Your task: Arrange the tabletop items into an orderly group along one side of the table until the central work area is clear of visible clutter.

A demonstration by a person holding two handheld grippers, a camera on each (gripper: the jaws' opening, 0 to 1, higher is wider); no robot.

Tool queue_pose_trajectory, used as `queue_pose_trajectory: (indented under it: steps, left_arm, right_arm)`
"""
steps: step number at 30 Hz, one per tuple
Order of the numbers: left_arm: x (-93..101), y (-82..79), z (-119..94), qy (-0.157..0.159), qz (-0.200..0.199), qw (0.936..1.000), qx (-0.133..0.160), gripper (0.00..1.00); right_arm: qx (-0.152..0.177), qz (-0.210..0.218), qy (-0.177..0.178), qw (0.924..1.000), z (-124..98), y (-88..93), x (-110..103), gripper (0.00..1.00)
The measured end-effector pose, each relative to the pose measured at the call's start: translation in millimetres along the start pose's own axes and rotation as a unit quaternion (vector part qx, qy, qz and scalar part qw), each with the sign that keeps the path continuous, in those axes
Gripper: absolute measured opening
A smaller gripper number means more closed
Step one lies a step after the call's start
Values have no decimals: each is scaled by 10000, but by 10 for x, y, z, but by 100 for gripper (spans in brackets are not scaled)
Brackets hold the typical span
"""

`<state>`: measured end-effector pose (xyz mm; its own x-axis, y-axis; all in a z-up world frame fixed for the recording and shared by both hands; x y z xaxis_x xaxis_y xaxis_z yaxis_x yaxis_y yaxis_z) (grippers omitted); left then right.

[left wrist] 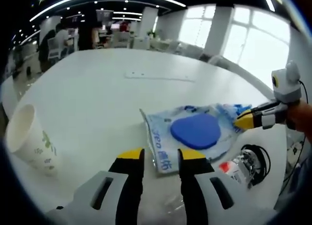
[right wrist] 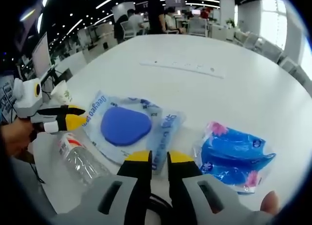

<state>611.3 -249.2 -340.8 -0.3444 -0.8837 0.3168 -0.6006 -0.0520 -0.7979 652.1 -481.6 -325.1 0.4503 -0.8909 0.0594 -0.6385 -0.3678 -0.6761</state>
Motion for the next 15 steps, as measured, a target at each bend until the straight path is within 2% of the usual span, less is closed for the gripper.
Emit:
queue_pose_trajectory:
  steps: [3, 8, 12, 14, 15]
  left_arm:
    - [-3, -11, -11, 5, -20, 10000, 57, 35]
    - [-19, -29, -54, -12, -54, 9999, 120, 38]
    - [-11, -82, -94, 22, -101, 9997, 232, 44]
    - [6, -117, -129, 2, -124, 9997, 210, 47]
    - [15, -150, -155, 14, -157, 9995, 289, 48]
  right_arm:
    - [51, -49, 2, 10000, -12, -19, -2, 15]
    - [157, -193, 7, 9997, -50, -63, -26, 19]
    - [315, -281, 73, 9991, -96, -129, -26, 24]
    - [450, -262, 111, 9986, -132, -193, -22, 25]
    - [551, -220, 114, 9982, -163, -236, -26, 25]
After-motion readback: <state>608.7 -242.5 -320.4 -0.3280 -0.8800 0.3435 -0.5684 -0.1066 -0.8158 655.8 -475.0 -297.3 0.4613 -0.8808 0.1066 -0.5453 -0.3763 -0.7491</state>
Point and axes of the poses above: the point that each gripper's makers call its tool centre point, and the gripper's own axes: z roughly forward along the fingers, x roughly to its right, y roughly out of its underside, the point moved 6 cm from there along -z, roughly backward along the fingers, and after that the axes turned 11 degrees about y, right-handed, at the moved point
